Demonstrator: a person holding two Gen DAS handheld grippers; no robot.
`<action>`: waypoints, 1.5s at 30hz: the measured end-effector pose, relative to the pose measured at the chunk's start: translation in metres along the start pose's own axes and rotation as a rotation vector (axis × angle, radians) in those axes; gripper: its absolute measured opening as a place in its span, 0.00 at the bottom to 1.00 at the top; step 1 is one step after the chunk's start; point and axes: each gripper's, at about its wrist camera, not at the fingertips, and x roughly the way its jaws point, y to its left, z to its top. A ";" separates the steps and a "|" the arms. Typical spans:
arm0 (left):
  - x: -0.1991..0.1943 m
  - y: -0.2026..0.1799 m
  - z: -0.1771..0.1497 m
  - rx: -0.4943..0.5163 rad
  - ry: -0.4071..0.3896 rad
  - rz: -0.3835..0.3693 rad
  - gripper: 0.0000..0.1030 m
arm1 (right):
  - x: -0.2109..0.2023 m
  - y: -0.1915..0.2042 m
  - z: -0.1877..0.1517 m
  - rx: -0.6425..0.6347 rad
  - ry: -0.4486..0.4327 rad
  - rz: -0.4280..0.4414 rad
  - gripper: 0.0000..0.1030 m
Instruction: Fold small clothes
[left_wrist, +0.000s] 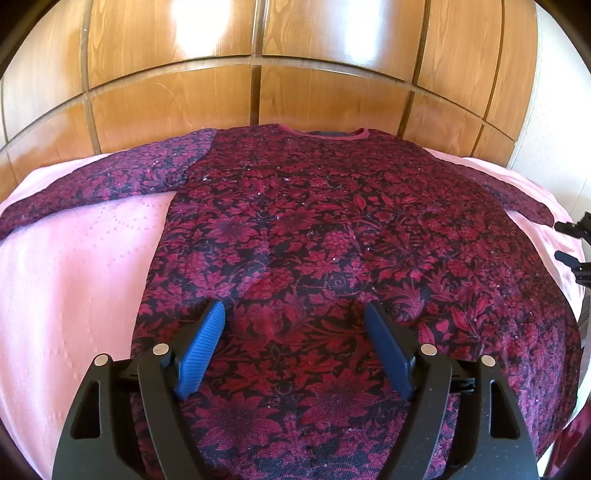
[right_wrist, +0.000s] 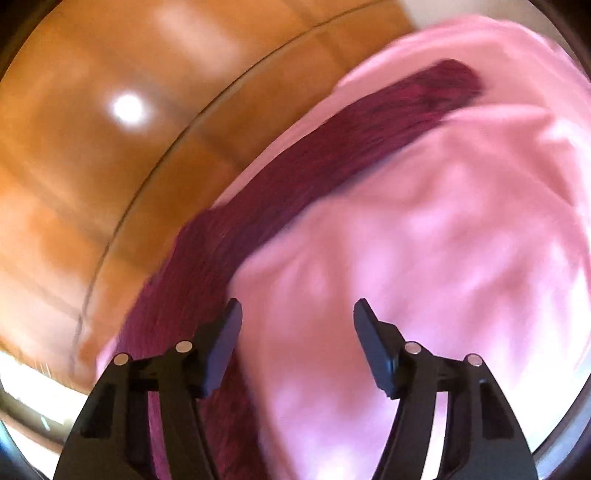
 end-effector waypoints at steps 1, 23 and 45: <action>0.000 0.000 0.000 -0.001 0.000 -0.002 0.75 | 0.001 -0.012 0.011 0.060 -0.019 0.011 0.58; 0.003 0.001 0.000 -0.022 0.007 -0.023 0.79 | 0.064 0.008 0.163 0.032 -0.174 -0.164 0.09; -0.002 0.014 0.000 -0.086 -0.006 -0.134 0.82 | 0.112 0.149 0.020 -0.269 0.103 0.029 0.53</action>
